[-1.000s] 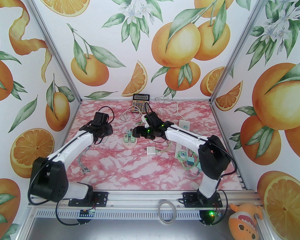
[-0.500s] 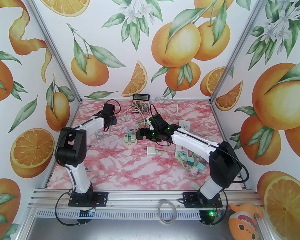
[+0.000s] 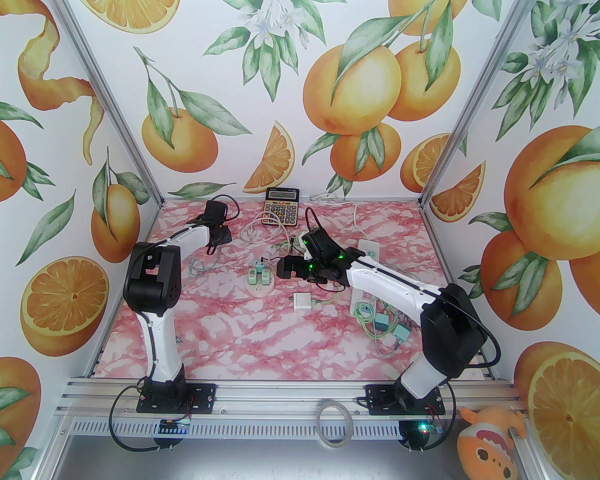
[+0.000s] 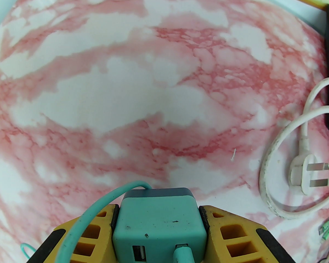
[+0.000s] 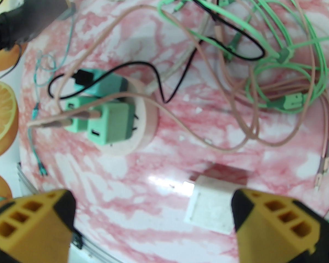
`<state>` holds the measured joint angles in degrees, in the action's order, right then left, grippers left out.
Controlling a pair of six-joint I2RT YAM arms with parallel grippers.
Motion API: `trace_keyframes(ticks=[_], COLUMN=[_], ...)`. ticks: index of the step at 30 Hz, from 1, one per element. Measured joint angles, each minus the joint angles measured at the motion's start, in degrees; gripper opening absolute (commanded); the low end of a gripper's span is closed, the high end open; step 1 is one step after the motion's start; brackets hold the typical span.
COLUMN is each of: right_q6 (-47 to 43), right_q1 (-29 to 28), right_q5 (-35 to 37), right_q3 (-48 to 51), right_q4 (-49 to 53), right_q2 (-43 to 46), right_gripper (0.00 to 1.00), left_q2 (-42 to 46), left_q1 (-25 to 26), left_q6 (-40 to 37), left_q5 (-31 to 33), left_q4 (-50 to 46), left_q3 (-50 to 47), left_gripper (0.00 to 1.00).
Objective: Pull the plug off the socket
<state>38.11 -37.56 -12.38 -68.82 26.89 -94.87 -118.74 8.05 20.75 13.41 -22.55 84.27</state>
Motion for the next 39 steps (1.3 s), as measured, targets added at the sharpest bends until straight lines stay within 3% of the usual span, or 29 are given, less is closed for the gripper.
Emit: trace_keyframes(ticks=[9, 14, 18, 22, 25, 37, 39], right_q6=[0.6, 0.6, 0.6, 0.6, 0.6, 0.8, 0.9], right_q1=[0.0, 0.0, 0.0, 0.0, 0.0, -0.1, -0.3], right_q5=[0.0, 0.0, 0.0, 0.0, 0.0, -0.1, 0.0], right_q3=[0.0, 0.0, 0.4, 0.6, 0.6, 0.6, 0.6], right_q4=[-0.1, -0.1, -0.1, -0.1, -0.1, -0.6, -0.8], right_q2=[0.0, 0.0, 0.0, 0.0, 0.0, 0.0, 0.0], right_gripper=[1.0, 1.0, 1.0, 1.0, 1.0, 1.0, 1.0], left_q2=[3.3, 3.6, 3.6, 3.6, 4.0, 17.6, 19.2], left_q1=[0.7, 0.8, 0.9, 0.9, 0.9, 0.9, 1.0], left_q6=[3.4, 4.8, 5.4, 6.4, 6.4, 6.5, 6.5], left_q5=[-3.4, -5.5, -6.8, -8.5, -9.9, -12.5, -13.0], left_q4=[-1.9, -2.0, -2.1, -2.1, -2.7, -5.4, -4.1], left_q3=[-2.1, -3.2, -3.5, -3.6, -3.6, -5.6, -7.2], left_gripper=[0.33, 0.42, 0.53, 0.77, 0.84, 0.86, 0.8])
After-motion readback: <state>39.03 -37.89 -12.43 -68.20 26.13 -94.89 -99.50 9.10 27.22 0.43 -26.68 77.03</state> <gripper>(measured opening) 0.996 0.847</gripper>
